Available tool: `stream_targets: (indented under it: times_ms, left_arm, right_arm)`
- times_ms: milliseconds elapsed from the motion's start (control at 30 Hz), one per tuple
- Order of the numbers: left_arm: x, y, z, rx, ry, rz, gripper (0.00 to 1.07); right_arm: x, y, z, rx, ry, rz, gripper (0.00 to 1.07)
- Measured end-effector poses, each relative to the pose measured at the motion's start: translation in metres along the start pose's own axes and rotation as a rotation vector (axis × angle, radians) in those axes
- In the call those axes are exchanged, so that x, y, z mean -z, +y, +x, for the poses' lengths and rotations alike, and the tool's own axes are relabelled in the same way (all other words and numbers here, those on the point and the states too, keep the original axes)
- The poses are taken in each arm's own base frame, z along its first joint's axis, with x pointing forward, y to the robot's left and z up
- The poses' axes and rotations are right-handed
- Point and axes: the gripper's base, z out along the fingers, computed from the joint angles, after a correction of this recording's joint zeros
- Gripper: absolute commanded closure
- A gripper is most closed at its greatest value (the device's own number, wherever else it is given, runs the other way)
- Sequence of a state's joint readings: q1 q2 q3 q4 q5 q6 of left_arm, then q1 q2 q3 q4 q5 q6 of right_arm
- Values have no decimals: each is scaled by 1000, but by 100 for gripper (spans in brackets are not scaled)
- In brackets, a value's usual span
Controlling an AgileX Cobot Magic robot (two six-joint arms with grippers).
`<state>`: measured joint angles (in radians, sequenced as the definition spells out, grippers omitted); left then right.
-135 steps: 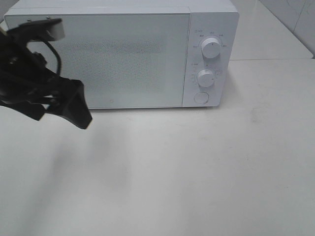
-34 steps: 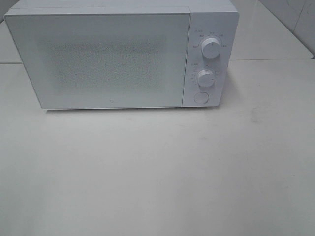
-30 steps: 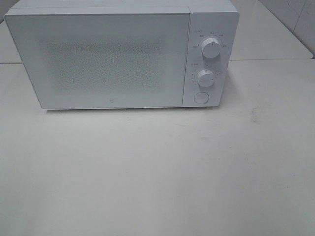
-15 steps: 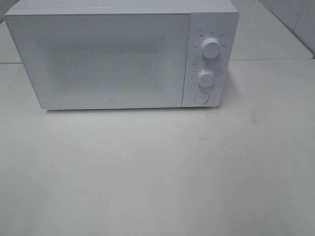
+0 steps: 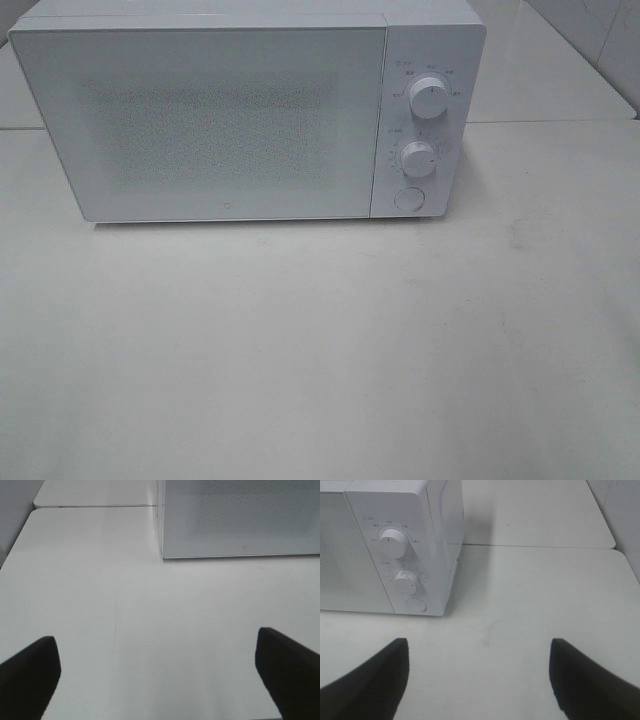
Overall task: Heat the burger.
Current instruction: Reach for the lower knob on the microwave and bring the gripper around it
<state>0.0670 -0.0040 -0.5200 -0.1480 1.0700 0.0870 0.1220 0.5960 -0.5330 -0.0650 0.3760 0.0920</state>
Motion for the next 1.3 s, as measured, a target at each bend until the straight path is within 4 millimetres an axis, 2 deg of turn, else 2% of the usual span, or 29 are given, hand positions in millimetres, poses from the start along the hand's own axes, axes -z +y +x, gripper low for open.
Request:
stream_targets:
  times_ms: [167, 267, 333, 367, 433, 667, 767, 800, 1000, 1067, 1300]
  left_arm:
    - [0, 0, 0, 0, 0, 0, 9]
    - [0, 0, 0, 0, 0, 0, 9]
    - [0, 0, 0, 0, 0, 0, 9]
    - [0, 0, 0, 0, 0, 0, 9]
    - [0, 0, 0, 0, 0, 0, 9]
    - [0, 0, 0, 0, 0, 0, 9]
    - [0, 0, 0, 0, 0, 0, 9]
    - [0, 0, 0, 0, 0, 0, 9]
    - [0, 0, 0, 0, 0, 0, 9]
    - [0, 0, 0, 0, 0, 0, 9]
    - [0, 0, 0, 0, 0, 0, 9]
  right_arm:
    - [-27, 2, -9, 3, -34, -11, 32]
    - [-32, 2, -10, 4, -37, -12, 32]
    - [-45, 3, -12, 5, -46, -17, 32]
    - [-45, 3, -12, 5, -46, -17, 32]
    - [-63, 4, -14, 6, -58, -23, 32]
    - [-85, 6, -15, 7, -109, -35, 32]
    - [-95, 7, -7, 8, -156, -45, 32]
    - [-100, 7, 2, 15, -173, -50, 32]
    - [-107, 8, 15, 33, -240, -61, 32]
    - [-112, 7, 26, 61, -268, -50, 32]
    - [-121, 1, 40, 34, -263, 20, 32]
